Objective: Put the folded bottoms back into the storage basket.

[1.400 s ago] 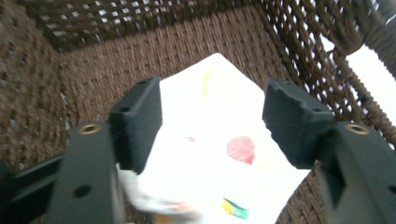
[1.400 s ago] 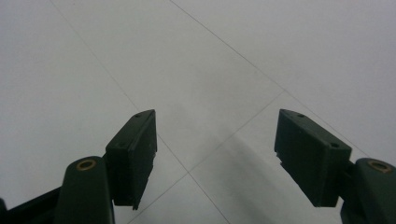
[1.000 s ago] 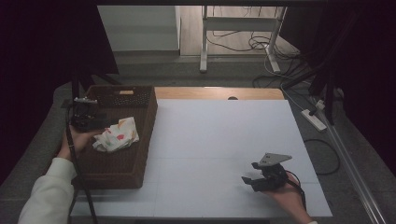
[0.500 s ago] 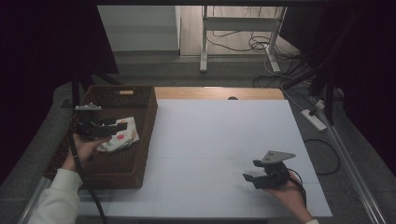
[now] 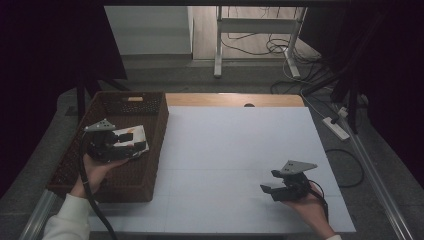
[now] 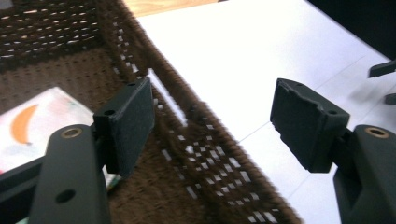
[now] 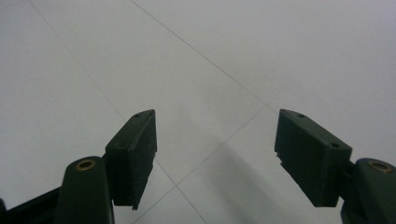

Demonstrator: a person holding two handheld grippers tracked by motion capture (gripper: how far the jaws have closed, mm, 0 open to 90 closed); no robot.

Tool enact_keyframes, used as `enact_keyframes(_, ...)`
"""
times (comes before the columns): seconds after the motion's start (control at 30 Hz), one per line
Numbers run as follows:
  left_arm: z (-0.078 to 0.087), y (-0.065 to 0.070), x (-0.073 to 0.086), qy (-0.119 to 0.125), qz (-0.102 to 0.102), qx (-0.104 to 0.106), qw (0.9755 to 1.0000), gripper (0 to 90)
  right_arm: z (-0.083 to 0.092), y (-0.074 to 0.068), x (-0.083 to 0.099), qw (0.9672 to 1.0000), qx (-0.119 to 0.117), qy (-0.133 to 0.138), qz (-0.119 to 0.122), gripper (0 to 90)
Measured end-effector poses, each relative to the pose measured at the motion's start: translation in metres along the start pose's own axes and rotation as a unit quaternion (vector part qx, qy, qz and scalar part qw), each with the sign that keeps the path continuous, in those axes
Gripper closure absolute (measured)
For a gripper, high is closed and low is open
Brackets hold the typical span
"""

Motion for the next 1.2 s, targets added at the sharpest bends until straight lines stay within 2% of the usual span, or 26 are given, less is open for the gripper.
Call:
enact_keyframes(0.07, 0.000, 0.006, 0.001, 0.000, -0.002, 0.003, 1.0000, 29.5, 0.000, 0.000, 0.000, 1.0000, 0.001, 0.000, 0.001, 30.1)
enact_keyframes(0.1, 0.000, 0.012, 0.002, 0.004, 0.000, 0.012, 0.9999, 29.4, 0.001, 0.000, 0.000, 1.0000, 0.001, 0.002, 0.001, 30.1)
enact_keyframes(0.33, -0.001, 0.032, 0.007, 0.009, -0.005, 0.013, 0.9999, 29.0, 0.004, 0.001, -0.003, 0.9999, 0.002, 0.010, 0.000, 30.1)
enact_keyframes(0.63, -0.008, 0.056, 0.015, 0.004, -0.028, 0.015, 0.9995, 28.5, 0.010, 0.004, -0.010, 0.9996, 0.003, 0.027, 0.003, 30.1)
enact_keyframes(0.73, -0.009, 0.062, 0.017, 0.005, -0.034, 0.017, 0.9993, 28.3, 0.016, 0.006, -0.014, 0.9991, 0.005, 0.041, -0.002, 30.1)
enact_keyframes(0.93, -0.010, 0.068, 0.022, 0.006, -0.044, 0.017, 0.9989, 28.0, 0.020, 0.009, -0.016, 0.9987, 0.009, 0.050, -0.005, 30.1)
enact_keyframes(1.2, -0.009, 0.066, 0.024, 0.006, -0.041, 0.017, 0.9990, 27.9, 0.020, 0.009, -0.017, 0.9985, 0.009, 0.054, -0.004, 30.1)
Point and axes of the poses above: each handheld gripper's, and its own axes: z roughly backward along the jaws, x roughly out of its underside, y roughly to its right, the point moved 10 cm from there along -z, roughly forward along the jaws, and after that the axes turned 5 degrees about -z, right-handed, at the moved point
